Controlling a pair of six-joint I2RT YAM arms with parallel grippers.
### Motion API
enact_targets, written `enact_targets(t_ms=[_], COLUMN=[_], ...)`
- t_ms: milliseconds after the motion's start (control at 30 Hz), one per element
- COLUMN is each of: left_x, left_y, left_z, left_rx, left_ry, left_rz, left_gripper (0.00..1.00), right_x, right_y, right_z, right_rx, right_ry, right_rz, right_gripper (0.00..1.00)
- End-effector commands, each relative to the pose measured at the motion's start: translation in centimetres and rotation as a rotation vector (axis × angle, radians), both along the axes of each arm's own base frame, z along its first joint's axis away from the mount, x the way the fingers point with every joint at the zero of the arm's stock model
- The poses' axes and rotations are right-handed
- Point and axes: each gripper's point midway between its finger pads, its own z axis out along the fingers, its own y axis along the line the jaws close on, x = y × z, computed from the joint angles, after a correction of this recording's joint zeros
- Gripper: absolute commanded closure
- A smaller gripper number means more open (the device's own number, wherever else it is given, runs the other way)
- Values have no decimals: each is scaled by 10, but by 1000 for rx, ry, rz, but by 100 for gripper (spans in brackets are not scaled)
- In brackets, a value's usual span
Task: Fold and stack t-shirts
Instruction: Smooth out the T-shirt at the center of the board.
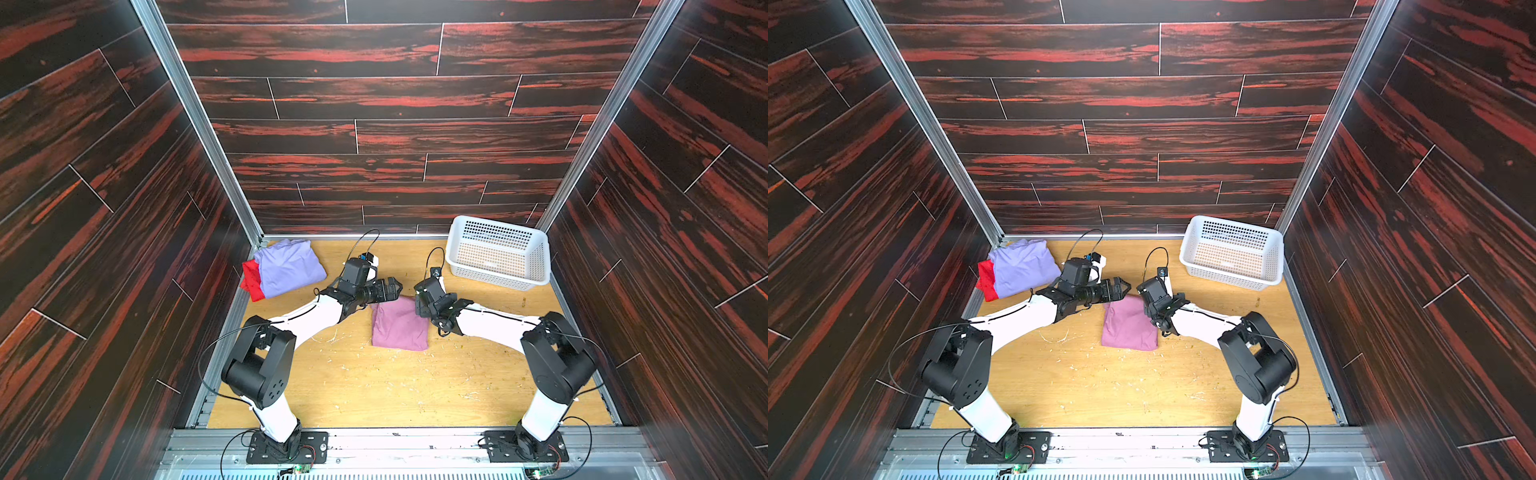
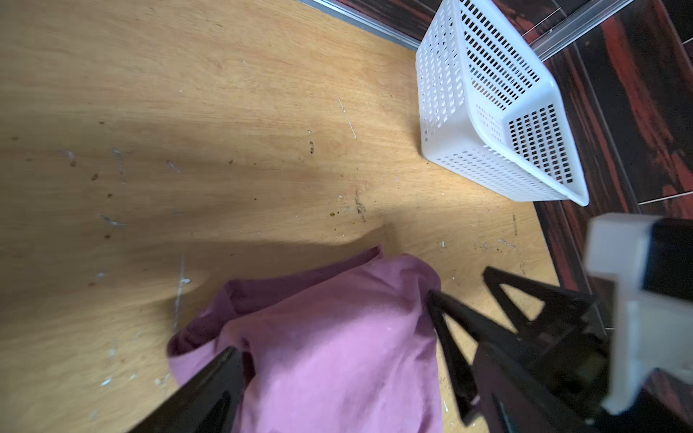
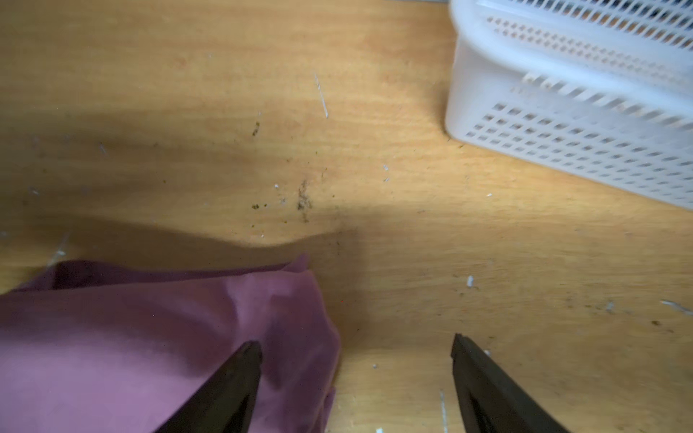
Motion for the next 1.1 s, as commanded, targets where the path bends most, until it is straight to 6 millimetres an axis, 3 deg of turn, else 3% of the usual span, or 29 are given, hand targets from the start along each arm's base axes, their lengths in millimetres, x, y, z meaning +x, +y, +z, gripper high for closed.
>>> enact_targets(t_ms=[0,133,200,333,400,533,633,700,800,900,967,1067], left_x=[6,5,6,2,-2,-8,-12,-13,-13,-17,-18,-20], left_y=[-8,0,4,12,14,16,15,12,3,-9,-13,-18], left_z=[7,-2,3,38,60,108,129,131,121,103,87,61], left_rx=[-54,-38,-42,-47,-54,-93,-112,-115,-126,-123,-115,-123], left_ry=[-18,-3,-13,-74,-110,-201,-246,-256,-231,-190,-162,-111], left_rz=[-8,9,17,13,6,1,-15,-28,-62,-97,-104,-114], left_gripper=[0,0,0,0,0,0,0,0,0,0,0,0], right_x=[2,1,0,0,1,10,18,20,16,8,2,-10], right_y=[9,14,17,21,22,26,25,20,9,-5,-16,-34], right_z=[-17,-43,-57,-76,-73,-31,22,59,117,153,162,159], right_rx=[33,42,41,38,39,64,89,106,138,141,129,100], right_ry=[23,72,100,138,132,51,-46,-114,-226,-279,-290,-283], right_rz=[19,25,28,38,40,52,50,36,20,-4,-23,-64], right_gripper=[17,18,18,19,19,17,15,15,13,13,13,13])
